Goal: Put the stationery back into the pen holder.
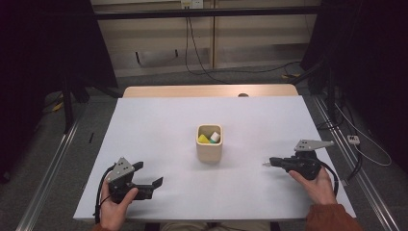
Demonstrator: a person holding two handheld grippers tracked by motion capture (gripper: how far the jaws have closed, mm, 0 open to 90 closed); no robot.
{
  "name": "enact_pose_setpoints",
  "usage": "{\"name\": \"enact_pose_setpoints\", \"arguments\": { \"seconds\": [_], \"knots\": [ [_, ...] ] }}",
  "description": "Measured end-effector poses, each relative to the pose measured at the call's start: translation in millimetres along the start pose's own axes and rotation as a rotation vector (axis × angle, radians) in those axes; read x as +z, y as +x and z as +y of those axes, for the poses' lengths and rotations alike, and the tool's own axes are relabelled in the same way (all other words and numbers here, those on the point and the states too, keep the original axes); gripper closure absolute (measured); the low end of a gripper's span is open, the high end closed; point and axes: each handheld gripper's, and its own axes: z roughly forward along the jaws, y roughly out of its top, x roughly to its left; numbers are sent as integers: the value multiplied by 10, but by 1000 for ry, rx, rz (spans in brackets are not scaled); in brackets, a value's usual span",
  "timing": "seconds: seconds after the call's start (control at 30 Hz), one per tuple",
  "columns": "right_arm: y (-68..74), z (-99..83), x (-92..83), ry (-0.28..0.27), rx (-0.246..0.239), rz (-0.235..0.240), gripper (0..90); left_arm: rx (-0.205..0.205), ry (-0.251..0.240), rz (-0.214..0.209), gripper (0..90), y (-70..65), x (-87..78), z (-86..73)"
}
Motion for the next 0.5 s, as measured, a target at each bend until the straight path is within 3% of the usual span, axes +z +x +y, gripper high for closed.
{"name": "enact_pose_setpoints", "arguments": {
  "seconds": [0.07,0.13,0.23,0.5],
  "knots": [
    [-6,-8,25,41,-5,2,900,1,1,0,65,0,1,0],
    [-9,-10,48,102,-39,-31,900,0,-3,-4,65,-2,4,-1],
    [-45,-29,78,149,-4,-25,900,2,-1,-4,65,-4,4,1],
    [-88,-19,127,147,16,-10,900,7,4,-3,65,-5,10,1]
  ]
}}
